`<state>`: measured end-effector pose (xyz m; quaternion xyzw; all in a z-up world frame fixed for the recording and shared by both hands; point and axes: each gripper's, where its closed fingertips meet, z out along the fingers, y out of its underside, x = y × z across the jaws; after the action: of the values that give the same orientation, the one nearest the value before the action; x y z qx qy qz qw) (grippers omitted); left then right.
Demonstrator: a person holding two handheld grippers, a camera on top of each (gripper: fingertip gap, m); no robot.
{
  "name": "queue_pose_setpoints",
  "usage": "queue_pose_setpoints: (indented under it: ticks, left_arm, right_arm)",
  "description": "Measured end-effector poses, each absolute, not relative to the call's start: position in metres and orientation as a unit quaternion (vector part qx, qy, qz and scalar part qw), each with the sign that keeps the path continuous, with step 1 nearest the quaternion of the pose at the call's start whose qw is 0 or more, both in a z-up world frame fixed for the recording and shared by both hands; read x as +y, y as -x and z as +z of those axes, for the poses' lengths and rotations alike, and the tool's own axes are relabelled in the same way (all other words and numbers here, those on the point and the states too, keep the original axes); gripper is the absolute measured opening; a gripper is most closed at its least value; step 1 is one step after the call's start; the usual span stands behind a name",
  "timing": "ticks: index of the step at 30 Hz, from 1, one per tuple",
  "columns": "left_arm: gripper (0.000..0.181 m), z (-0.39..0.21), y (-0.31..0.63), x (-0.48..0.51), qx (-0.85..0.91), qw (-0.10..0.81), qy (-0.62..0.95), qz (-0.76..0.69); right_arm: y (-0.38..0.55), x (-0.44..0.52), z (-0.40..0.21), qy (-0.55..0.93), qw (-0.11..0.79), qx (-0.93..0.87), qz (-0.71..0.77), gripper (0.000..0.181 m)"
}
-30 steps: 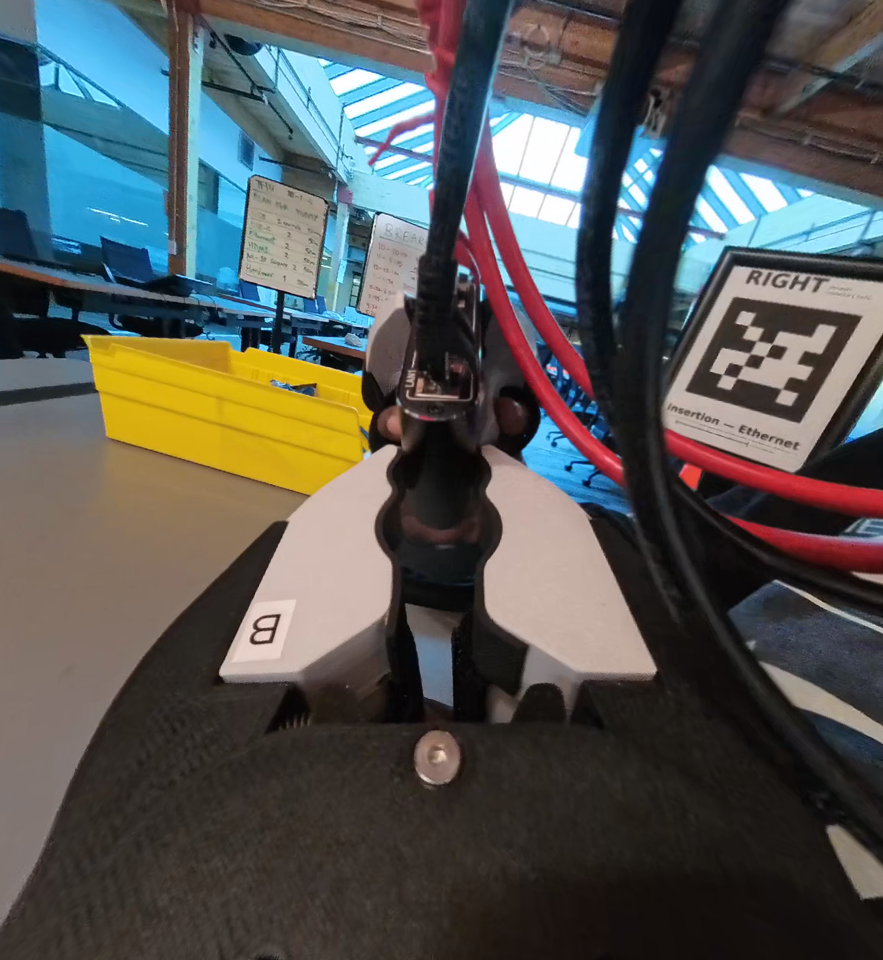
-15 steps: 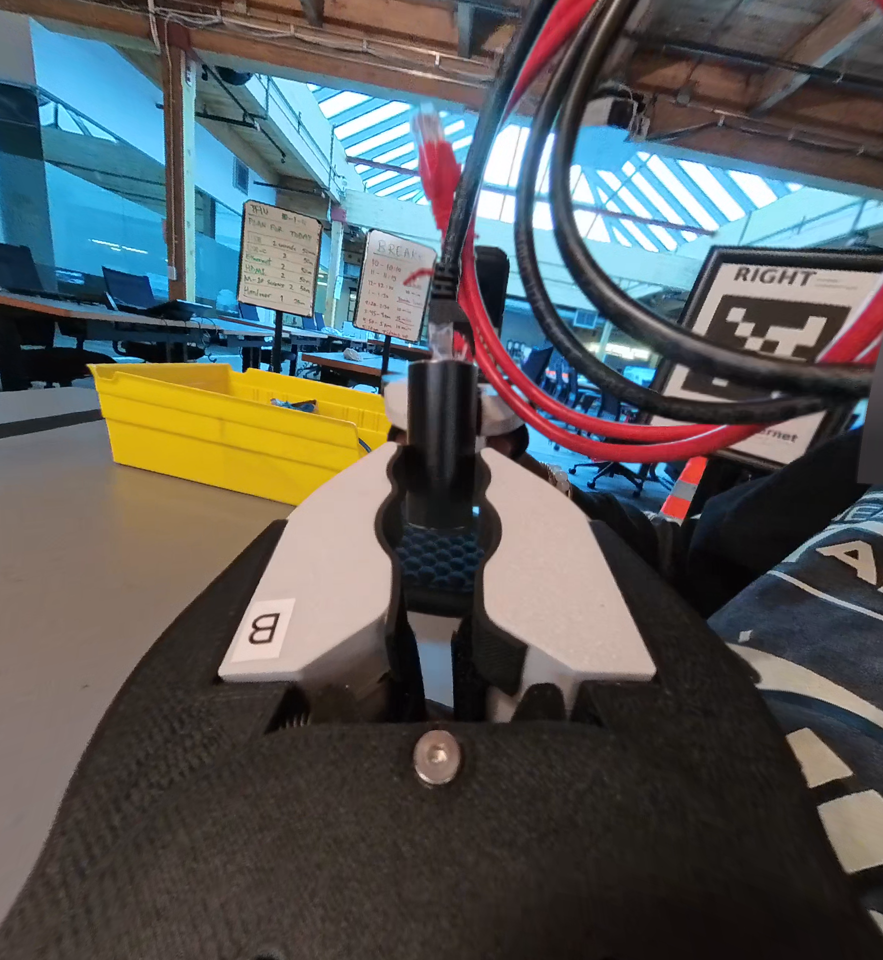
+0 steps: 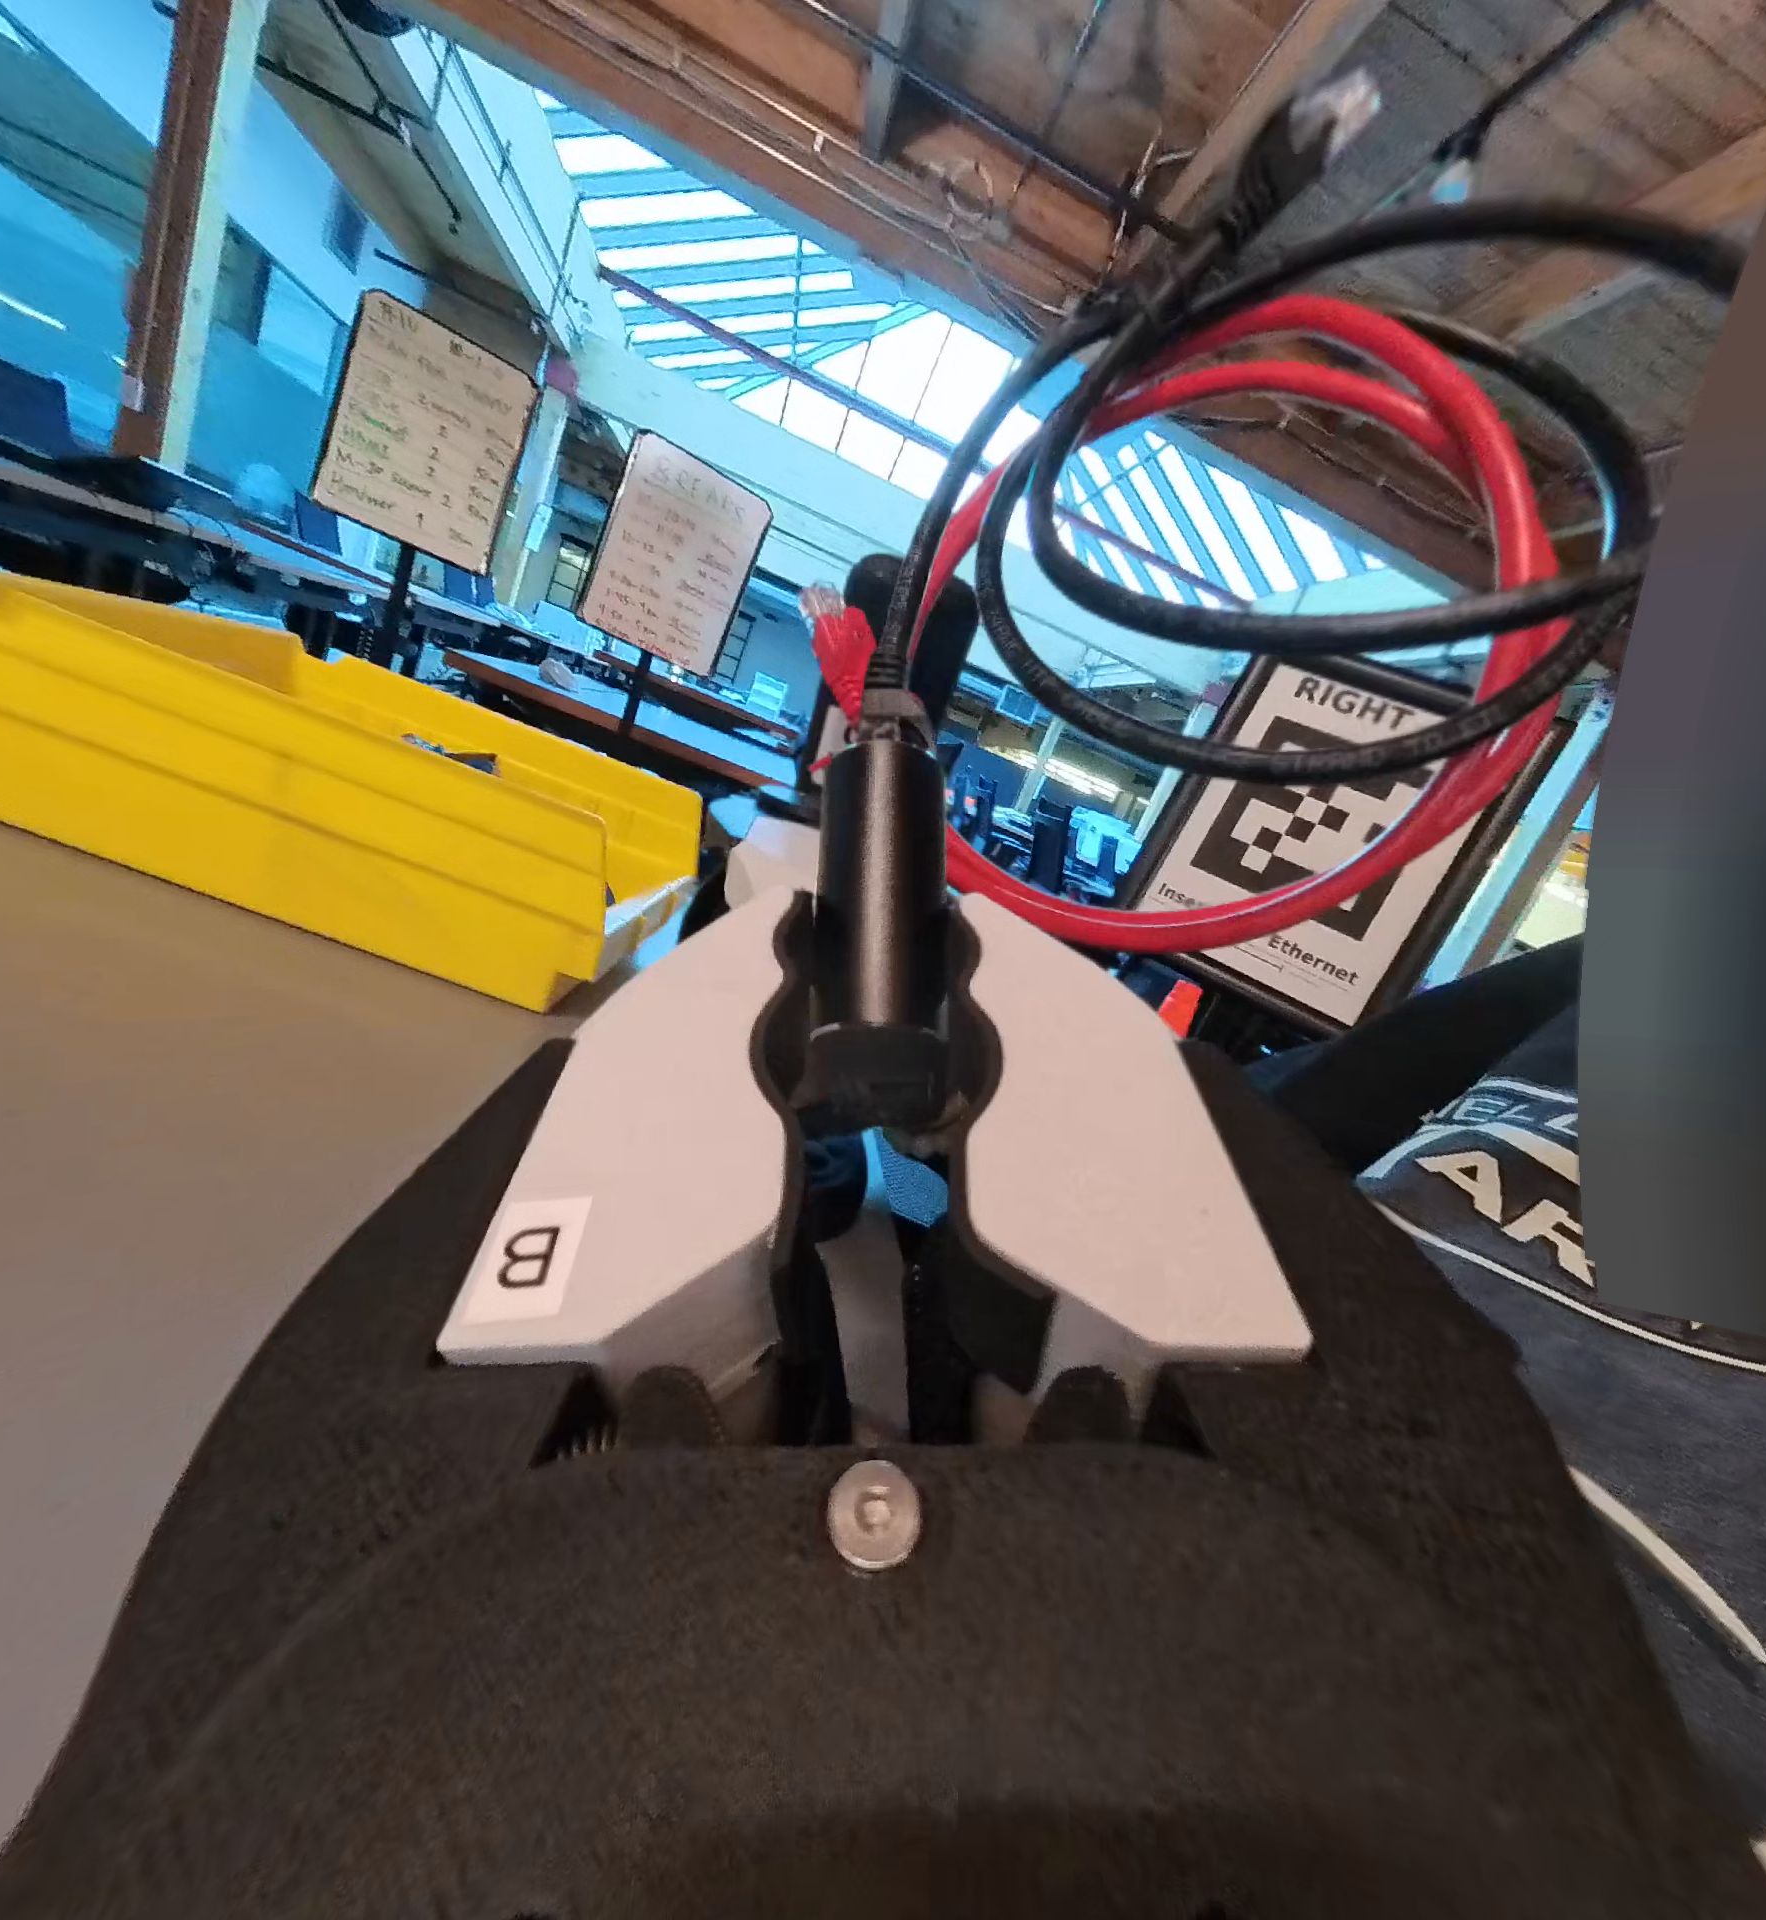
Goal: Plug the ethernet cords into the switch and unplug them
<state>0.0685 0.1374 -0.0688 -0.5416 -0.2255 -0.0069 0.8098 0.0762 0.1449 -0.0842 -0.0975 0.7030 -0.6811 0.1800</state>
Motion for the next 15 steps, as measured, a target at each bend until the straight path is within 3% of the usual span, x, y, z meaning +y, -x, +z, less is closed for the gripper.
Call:
queue_pose_setpoints:
  ticks: [8, 12, 15]
  left_arm:
    - [0.047, -0.066, -0.063, 0.139, -0.251, 0.825, 0.506, -0.028]
    - [0.026, -0.062, -0.060, 0.130, -0.249, 0.831, 0.497, 0.025]
    - [0.026, -0.062, -0.063, 0.132, -0.243, 0.832, 0.499, 0.007]
  right_arm:
    - [-0.072, 0.130, -0.062, 0.046, 0.173, 0.611, -0.771, 0.025]
    - [-0.066, 0.123, -0.063, 0.011, 0.178, 0.619, -0.765, 0.025]
    - [-0.069, 0.127, -0.061, 0.025, 0.199, 0.620, -0.758, 0.029]
